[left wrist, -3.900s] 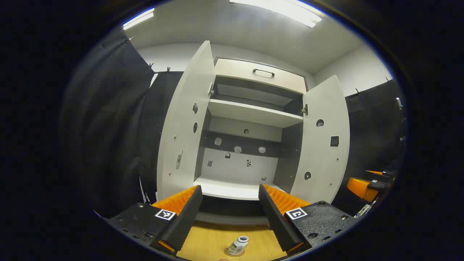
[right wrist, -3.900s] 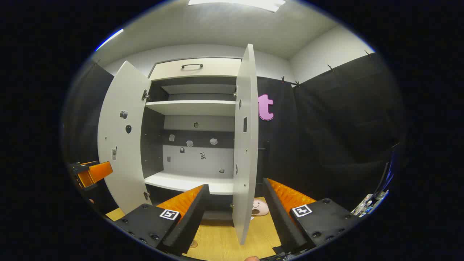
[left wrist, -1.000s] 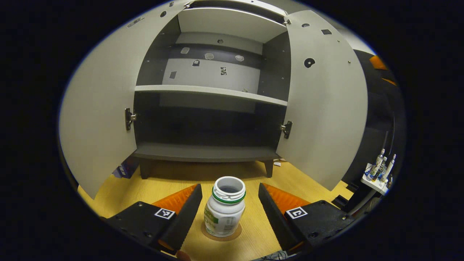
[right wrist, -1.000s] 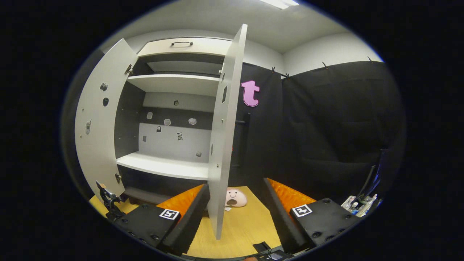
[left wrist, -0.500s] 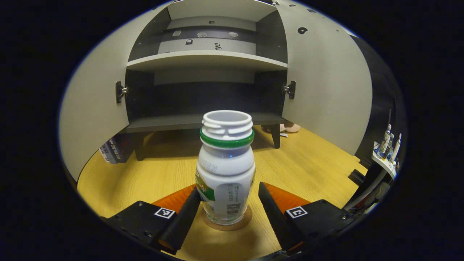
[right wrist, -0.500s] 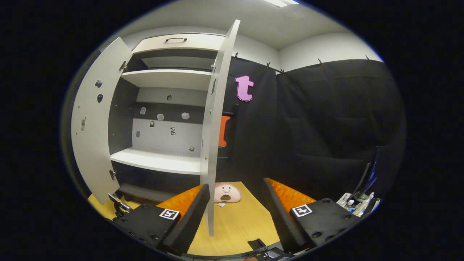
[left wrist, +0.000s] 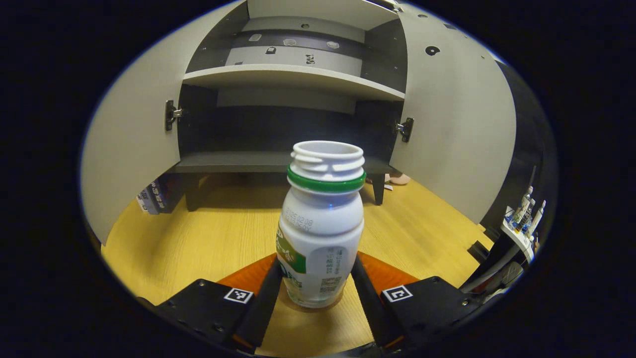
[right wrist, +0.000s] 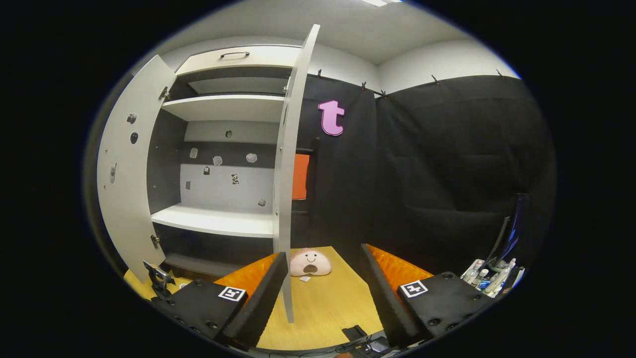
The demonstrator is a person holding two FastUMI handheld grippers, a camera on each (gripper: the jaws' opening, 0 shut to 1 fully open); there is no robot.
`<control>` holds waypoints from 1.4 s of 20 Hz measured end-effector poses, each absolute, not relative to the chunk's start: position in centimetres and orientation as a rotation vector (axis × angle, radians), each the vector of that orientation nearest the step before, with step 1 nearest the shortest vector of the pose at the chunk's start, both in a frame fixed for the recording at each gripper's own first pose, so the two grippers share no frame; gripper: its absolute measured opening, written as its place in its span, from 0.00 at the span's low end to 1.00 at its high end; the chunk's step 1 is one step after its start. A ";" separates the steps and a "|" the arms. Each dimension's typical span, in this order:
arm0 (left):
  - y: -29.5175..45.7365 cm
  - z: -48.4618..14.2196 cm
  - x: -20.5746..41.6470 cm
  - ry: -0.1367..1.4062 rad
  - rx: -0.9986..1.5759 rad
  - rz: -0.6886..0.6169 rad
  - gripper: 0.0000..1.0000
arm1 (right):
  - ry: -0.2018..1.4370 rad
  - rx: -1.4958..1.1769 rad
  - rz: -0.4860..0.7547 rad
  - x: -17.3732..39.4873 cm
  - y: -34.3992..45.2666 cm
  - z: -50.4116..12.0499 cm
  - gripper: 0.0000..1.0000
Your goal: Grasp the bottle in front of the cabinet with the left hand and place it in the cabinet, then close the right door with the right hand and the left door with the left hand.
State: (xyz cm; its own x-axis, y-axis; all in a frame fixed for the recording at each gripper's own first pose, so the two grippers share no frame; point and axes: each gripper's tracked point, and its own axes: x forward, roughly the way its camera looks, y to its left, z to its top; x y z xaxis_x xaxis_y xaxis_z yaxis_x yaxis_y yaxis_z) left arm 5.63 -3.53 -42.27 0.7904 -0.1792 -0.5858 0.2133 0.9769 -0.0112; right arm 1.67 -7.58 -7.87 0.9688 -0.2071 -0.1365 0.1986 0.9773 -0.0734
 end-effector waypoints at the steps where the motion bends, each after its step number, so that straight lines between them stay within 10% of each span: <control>1: -3.6 -41.4 5.9 0.624 0.053 -0.216 0.80 | 0.142 -0.057 -0.202 1.8 -7.5 -7.8 0.97; 28: -5.1 -12.1 21.0 0.368 0.100 -0.238 0.80 | 0.047 0.010 -0.192 1.6 -9.1 -4.4 0.97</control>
State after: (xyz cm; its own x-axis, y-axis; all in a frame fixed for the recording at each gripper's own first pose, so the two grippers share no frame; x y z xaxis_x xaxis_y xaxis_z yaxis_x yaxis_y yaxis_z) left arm 21.01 -5.11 -12.15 0.9057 -0.2119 -0.3671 0.2480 0.9673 0.0534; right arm 1.61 -9.09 -4.37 0.9806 -0.1903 -0.0472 0.1907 0.9816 0.0054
